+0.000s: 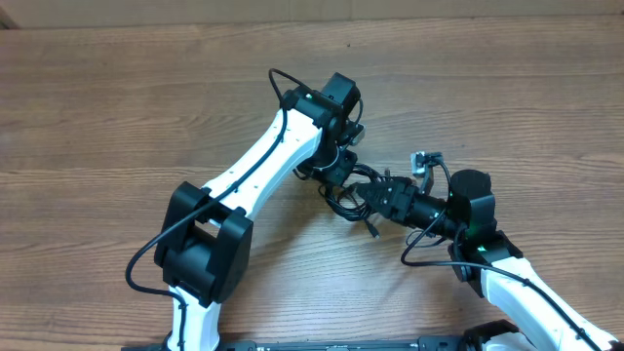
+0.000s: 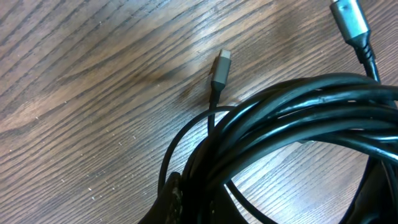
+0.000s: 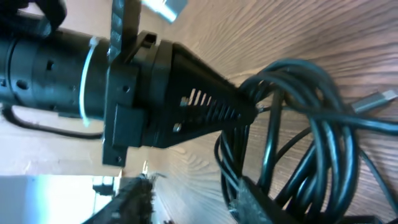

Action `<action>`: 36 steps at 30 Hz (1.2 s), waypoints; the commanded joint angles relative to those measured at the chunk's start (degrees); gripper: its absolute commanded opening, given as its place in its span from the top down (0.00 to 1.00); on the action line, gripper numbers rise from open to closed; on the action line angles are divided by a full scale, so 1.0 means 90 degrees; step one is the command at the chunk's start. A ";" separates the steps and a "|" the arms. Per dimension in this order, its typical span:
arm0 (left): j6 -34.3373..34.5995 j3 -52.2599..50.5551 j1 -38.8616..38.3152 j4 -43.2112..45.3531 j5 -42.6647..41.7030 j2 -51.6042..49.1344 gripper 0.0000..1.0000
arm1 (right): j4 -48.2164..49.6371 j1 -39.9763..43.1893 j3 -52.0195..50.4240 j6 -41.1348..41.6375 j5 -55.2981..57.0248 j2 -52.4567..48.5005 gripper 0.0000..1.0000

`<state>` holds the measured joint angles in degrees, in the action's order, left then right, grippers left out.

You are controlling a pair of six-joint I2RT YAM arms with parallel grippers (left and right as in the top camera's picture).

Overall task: Untangle cables
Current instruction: 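Reach the right gripper toward the coil held by the left gripper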

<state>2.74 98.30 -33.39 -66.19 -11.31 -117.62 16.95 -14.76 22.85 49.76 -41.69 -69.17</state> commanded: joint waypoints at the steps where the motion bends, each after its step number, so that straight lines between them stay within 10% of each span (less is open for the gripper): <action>1: -0.0168 0.0177 -0.0058 -0.0010 0.0019 -0.0002 0.96 | -0.0136 -0.0032 0.0112 0.0325 0.0418 -0.0027 0.62; 14: -0.0168 0.0177 -0.0039 -0.0029 0.1472 -0.0002 0.96 | -0.0376 -0.0032 0.0112 0.0304 0.0537 -0.0027 0.53; 36: -0.0165 0.0177 -0.0078 0.0046 0.0097 -0.0002 0.96 | -0.0566 -0.0032 0.0112 0.0469 0.0962 -0.0046 0.59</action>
<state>2.50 98.30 -33.67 -66.06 -7.29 -117.64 11.53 -14.76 22.85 52.71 -33.85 -69.19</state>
